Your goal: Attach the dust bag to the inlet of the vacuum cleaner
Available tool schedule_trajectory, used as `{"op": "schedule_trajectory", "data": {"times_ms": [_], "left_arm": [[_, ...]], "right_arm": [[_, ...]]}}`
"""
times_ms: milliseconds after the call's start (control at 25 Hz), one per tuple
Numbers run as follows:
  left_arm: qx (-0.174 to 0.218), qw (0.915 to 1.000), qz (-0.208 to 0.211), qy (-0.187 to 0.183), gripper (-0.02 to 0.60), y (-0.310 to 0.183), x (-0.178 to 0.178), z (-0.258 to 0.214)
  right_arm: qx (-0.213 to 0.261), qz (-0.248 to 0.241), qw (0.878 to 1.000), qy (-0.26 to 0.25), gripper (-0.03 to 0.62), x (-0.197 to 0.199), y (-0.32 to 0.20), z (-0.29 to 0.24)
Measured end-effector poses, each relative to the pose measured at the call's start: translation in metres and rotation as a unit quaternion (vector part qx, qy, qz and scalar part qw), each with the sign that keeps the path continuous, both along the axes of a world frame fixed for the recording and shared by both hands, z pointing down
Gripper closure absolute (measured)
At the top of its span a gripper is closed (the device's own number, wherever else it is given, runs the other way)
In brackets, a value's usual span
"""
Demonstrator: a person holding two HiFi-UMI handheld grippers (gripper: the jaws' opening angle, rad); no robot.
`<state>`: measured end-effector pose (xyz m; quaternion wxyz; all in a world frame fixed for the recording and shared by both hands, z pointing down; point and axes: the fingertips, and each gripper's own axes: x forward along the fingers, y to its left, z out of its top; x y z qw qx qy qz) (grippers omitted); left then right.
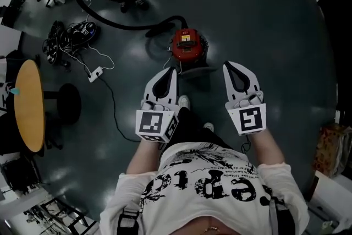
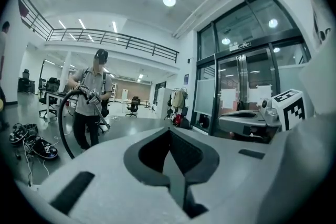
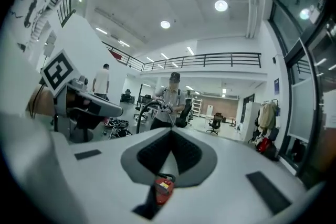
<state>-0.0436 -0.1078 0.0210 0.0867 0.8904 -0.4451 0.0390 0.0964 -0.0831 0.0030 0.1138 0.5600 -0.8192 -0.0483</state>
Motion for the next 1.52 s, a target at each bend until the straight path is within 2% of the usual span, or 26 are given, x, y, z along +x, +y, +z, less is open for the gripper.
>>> {"op": "schedule_trajectory", "data": {"times_ms": [200,360,480,720,1040,1240,1400,1520], "left_arm": [[0.022,0.9997,-0.009,0.003,0.578,0.028,0.0,-0.028],[0.036,0.999,-0.026,-0.011,0.578,0.052,-0.008,-0.029],[0.041,0.9985,-0.034,-0.016,0.578,0.069,-0.013,-0.028],[0.042,0.9981,-0.045,0.008,0.578,0.083,-0.017,-0.035],[0.049,0.9979,-0.042,-0.006,0.578,0.104,-0.017,-0.039],[0.058,0.9972,-0.035,-0.031,0.578,0.114,-0.011,-0.034],[0.054,0.9976,-0.04,-0.017,0.578,0.12,-0.008,-0.031],[0.068,0.9967,-0.042,-0.016,0.578,0.127,-0.007,-0.029]], "right_arm": [[0.018,0.016,0.999,-0.023,0.592,0.011,0.032,-0.018],[0.021,0.012,0.999,-0.04,0.592,0.01,0.056,-0.006],[0.025,0.008,0.999,-0.034,0.592,0.003,0.074,-0.01],[0.035,-0.02,0.997,-0.067,0.592,-0.001,0.083,-0.022],[0.044,-0.033,0.997,-0.046,0.592,-0.009,0.101,-0.025],[0.031,-0.022,0.998,-0.05,0.592,-0.006,0.11,-0.02],[0.027,-0.018,0.998,-0.054,0.592,-0.001,0.12,-0.017],[0.029,-0.015,0.998,-0.045,0.592,0.002,0.129,-0.013]]}}
